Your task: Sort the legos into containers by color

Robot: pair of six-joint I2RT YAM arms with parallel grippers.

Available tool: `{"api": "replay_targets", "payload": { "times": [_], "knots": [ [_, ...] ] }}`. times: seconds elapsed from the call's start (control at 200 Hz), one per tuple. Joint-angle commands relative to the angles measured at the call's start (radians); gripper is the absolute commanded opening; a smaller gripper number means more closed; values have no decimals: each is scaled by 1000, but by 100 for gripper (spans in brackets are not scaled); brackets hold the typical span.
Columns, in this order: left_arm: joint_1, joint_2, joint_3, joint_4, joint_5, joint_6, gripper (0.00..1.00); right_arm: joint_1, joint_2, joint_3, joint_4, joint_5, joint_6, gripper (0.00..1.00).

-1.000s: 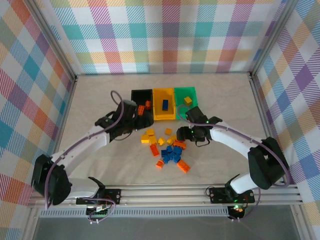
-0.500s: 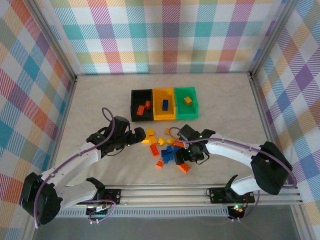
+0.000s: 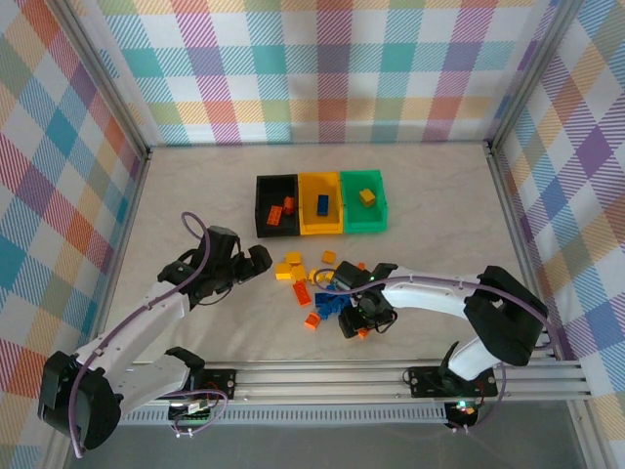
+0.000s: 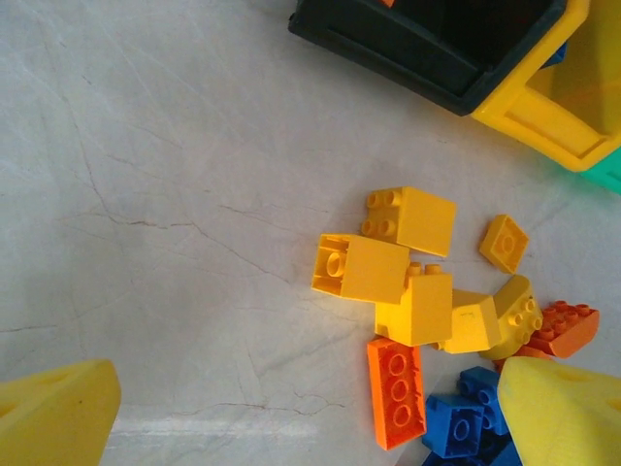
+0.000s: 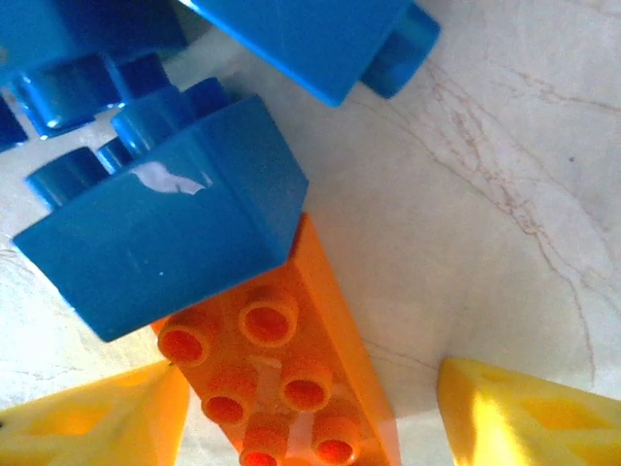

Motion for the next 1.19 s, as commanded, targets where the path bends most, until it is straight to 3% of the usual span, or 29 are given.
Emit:
{"api": "replay_targets", "payload": {
  "times": [0.0, 0.255, 0.415, 0.55, 0.67, 0.89, 1.04, 1.19],
  "knots": [
    [16, -9, -21, -16, 18, -4, 100, 8, 35, 21, -10, 25, -2, 60],
    [25, 0, -23, -21, 26, 8, 100, 12, 54, 34, 10, 6, -17, 39],
    [31, 4, -19, -28, 23, 17, 100, 12, -37, 57, -35, -9, -38, 32],
    [38, -8, -24, -37, 10, 19, 100, -6, -95, 182, -66, -8, -100, 30],
    [42, -21, -45, -27, 10, 12, 100, -66, 17, 405, -11, -23, -177, 30],
    [43, -27, -54, -44, 32, 19, 100, -158, 442, 975, 0, -60, -233, 31],
    [43, -48, -62, -42, 51, 26, 100, -194, 745, 1425, -139, -40, -246, 32],
    [43, -31, -59, -35, 79, 43, 100, -214, 1089, 2004, -424, 16, -233, 39]
  ]
}}
